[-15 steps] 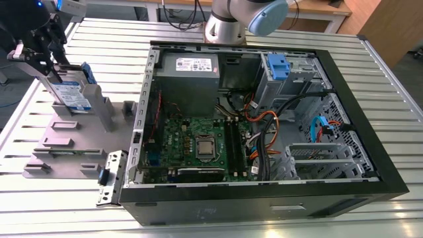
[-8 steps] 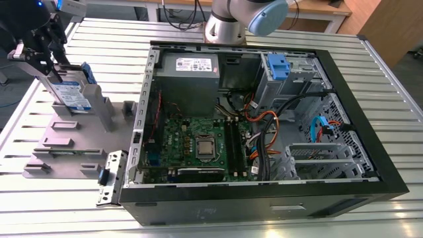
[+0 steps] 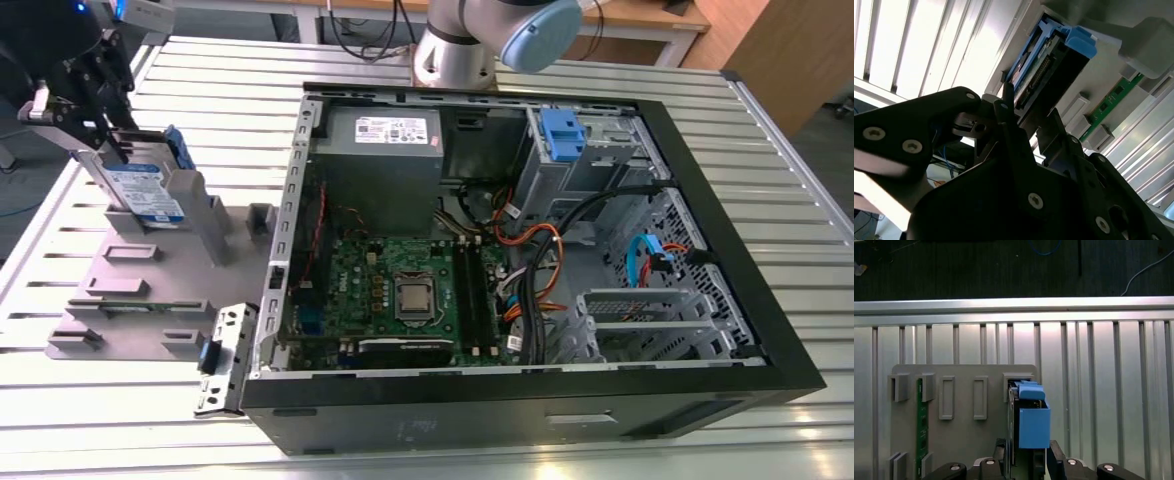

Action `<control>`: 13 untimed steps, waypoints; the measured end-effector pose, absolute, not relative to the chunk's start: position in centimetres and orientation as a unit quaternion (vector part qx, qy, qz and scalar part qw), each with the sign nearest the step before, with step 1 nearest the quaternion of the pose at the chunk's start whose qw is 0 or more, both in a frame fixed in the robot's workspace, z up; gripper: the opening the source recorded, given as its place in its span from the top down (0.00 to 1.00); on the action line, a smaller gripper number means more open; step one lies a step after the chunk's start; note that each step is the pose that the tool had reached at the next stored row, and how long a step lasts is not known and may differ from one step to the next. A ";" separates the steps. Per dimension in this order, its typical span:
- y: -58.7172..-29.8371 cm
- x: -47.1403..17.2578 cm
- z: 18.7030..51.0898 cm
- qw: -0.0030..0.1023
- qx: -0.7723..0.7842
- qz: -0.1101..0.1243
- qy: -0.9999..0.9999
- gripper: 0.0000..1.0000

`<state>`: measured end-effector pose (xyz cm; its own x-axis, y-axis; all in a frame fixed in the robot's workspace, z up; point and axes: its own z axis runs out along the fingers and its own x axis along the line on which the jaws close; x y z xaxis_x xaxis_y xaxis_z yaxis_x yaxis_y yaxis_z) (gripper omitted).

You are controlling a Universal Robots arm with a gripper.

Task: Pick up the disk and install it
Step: 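Pick up the disk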

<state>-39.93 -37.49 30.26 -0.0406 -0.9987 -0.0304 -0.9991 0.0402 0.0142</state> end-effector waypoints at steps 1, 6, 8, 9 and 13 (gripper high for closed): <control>-37.5 -39.9 30.3 0.006 -0.693 0.016 0.721 0.55; -37.5 -39.9 30.3 0.006 -0.693 0.016 0.721 0.55; -37.5 -39.9 30.3 0.006 -0.693 0.016 0.721 0.55; -37.5 -39.9 30.3 0.006 -0.693 0.016 0.721 0.55; -37.5 -39.9 30.3 0.006 -0.693 0.016 0.721 0.55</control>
